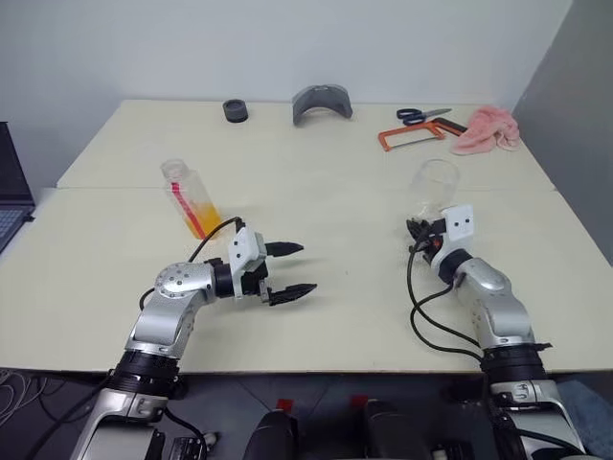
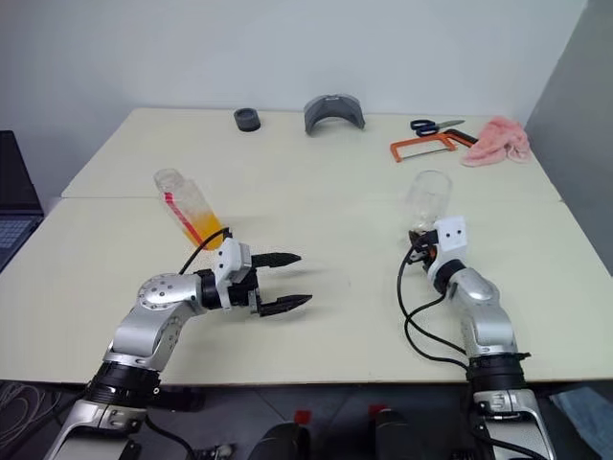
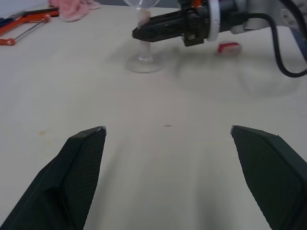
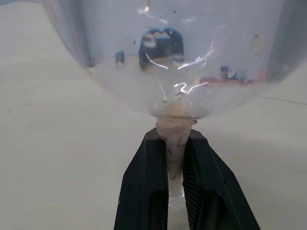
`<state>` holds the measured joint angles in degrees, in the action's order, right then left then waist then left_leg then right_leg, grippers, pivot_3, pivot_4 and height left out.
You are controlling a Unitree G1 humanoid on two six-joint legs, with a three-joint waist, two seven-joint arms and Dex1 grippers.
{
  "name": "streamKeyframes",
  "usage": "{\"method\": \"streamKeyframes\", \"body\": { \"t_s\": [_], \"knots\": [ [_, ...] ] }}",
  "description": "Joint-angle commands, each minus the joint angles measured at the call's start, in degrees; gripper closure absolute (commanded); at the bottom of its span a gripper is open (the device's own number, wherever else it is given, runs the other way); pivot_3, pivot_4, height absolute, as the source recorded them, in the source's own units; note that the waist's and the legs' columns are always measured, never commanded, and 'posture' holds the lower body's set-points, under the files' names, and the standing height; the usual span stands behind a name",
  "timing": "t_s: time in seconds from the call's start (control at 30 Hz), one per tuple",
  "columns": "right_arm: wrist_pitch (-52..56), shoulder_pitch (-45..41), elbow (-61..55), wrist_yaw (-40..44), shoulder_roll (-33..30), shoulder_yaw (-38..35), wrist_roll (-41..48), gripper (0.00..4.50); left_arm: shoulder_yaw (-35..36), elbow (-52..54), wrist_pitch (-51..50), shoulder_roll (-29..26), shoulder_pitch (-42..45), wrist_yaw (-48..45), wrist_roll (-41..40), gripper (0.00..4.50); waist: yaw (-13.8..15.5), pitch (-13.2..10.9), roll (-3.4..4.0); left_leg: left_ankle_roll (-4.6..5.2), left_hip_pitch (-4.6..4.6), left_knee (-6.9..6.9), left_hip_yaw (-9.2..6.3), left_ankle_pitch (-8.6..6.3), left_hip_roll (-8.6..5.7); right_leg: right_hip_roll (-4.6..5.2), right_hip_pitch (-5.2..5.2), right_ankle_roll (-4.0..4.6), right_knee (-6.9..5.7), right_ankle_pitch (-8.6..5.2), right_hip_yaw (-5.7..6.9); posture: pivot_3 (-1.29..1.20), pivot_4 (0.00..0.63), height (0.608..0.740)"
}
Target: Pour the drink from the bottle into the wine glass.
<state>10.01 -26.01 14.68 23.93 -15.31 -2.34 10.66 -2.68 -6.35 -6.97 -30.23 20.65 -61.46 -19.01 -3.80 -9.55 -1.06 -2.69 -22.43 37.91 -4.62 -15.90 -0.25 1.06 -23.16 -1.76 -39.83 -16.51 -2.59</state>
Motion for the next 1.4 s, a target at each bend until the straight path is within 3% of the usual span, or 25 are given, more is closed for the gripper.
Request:
{"method": "streamKeyframes", "body": {
  "t_s": [0.03, 0.33, 0.73, 1.13, 1.4],
  "knots": [
    [-2.93, -4.94, 1.6, 2.85, 3.85, 2.99, 0.52, 4.36, 4.59, 2.41, -0.42, -0.45, -1.14, 4.11, -1.29, 0.0, -0.77, -0.02, 0.04, 0.0, 0.0, -0.01, 0.0, 0.0, 0.04, 0.0, -0.03, 0.01, -0.03, 0.0, -0.01, 0.0, 0.15, 0.74],
    [-13.56, -18.27, 22.37, 6.43, 12.07, 8.13, -4.66, 4.36, 9.76, 10.38, -5.5, -2.71, -7.31, 9.74, -2.6, 0.0, -0.67, -0.1, 0.16, -0.01, -0.04, -0.04, -0.11, 0.0, 0.15, 0.16, -0.1, 0.07, -0.1, -0.03, 0.06, 0.0, 0.15, 0.74],
    [-19.77, -22.31, 34.36, 9.48, 14.86, 9.0, -7.7, 4.36, 12.14, 14.67, -8.28, -3.21, -8.5, 13.2, -4.21, 0.0, 0.07, -0.11, 0.16, -0.02, -0.02, -0.03, -0.08, 0.01, 0.03, 0.19, -0.08, 0.06, -0.08, -0.03, 0.05, 0.0, 0.15, 0.74],
    [-19.29, -20.57, 31.78, 10.73, 15.25, 8.73, -7.14, 0.17, 11.77, 15.8, -8.38, -2.11, -7.39, 13.9, -5.43, 0.0, 0.09, -0.11, 0.17, -0.02, -0.03, -0.03, -0.08, 0.01, 0.03, 0.19, -0.08, 0.07, -0.08, -0.03, 0.05, 0.0, 0.15, 0.74],
    [-12.71, -13.23, 18.18, 15.36, 11.41, 10.45, -6.55, 0.04, 13.43, 18.39, -9.35, 0.22, -11.7, 18.68, -6.76, 0.0, 0.22, -0.11, 0.17, -0.02, -0.04, -0.04, -0.09, 0.0, 0.11, 0.21, -0.08, 0.07, -0.07, -0.03, 0.05, 0.0, 0.15, 0.74]
  ]
}}
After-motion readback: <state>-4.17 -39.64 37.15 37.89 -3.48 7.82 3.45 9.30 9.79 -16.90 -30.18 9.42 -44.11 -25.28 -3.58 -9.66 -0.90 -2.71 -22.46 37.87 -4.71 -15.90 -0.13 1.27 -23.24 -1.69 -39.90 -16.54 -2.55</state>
